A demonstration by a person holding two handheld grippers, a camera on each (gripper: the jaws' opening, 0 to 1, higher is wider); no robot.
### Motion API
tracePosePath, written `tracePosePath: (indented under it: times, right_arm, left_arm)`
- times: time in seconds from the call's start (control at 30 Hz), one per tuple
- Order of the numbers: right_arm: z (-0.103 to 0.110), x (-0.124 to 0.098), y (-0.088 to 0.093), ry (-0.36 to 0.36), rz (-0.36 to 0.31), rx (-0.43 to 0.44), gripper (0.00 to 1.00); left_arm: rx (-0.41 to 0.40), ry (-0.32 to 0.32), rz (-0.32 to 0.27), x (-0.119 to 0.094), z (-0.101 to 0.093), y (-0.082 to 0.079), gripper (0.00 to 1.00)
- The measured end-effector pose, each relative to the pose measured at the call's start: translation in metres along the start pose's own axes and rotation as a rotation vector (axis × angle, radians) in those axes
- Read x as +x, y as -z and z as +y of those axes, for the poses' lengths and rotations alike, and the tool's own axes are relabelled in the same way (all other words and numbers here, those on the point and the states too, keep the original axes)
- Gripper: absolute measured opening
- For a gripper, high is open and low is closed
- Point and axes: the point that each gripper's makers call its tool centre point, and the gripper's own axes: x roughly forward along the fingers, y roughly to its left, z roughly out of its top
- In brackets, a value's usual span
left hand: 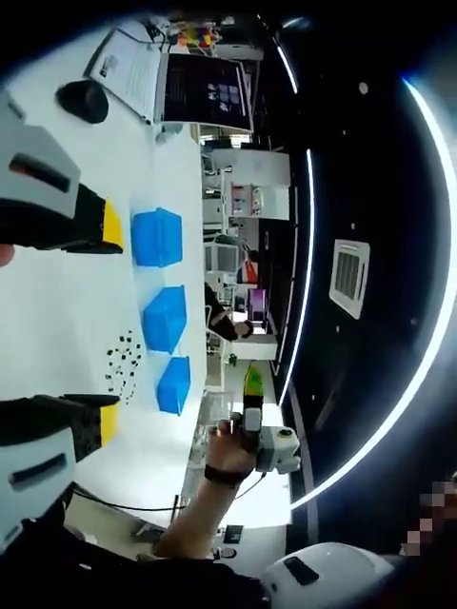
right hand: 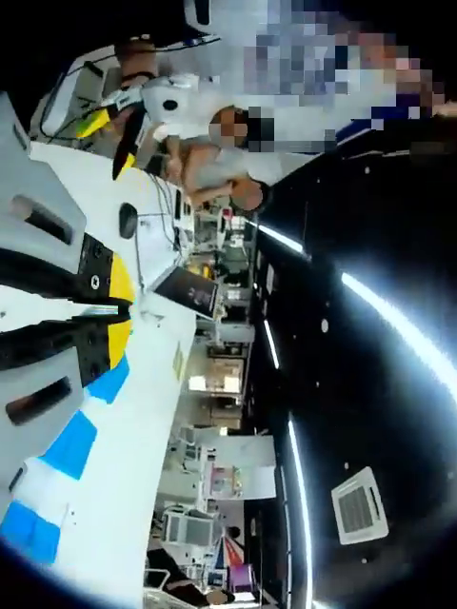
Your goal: Pick up the resistors one by one and place each resistor into its matching bin, sorting the parts by color and model until every resistor is separated into the correct bin for its type
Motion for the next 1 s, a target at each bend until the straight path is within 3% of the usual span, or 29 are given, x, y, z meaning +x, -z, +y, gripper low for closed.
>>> tracePosePath:
  times: [0.27,0.43,0.63,0.9,1.0]
  right_arm:
    - [-0.026,0.103,0.024,0.005,0.064,-0.011,0.07]
    - [-0.038,0.15,0.044,0.029,0.125,-0.023,0.07]
    - [-0.047,0.181,0.057,0.06,0.166,-0.034,0.07]
    - [-0.056,0.194,0.064,0.082,0.172,-0.047,0.08]
    - [-0.055,0.195,0.056,0.084,0.112,-0.031,0.15]
  left_arm:
    - [-0.015,-0.017,-0.034,-0.003,0.005,-0.007,0.6]
    - [-0.013,-0.022,-0.036,-0.006,0.005,-0.007,0.6]
    - [-0.02,-0.038,-0.037,-0.012,0.008,-0.006,0.6]
    - [-0.022,-0.046,-0.029,-0.017,0.007,-0.004,0.6]
    - [-0.019,-0.044,-0.028,-0.018,0.006,-0.005,0.6]
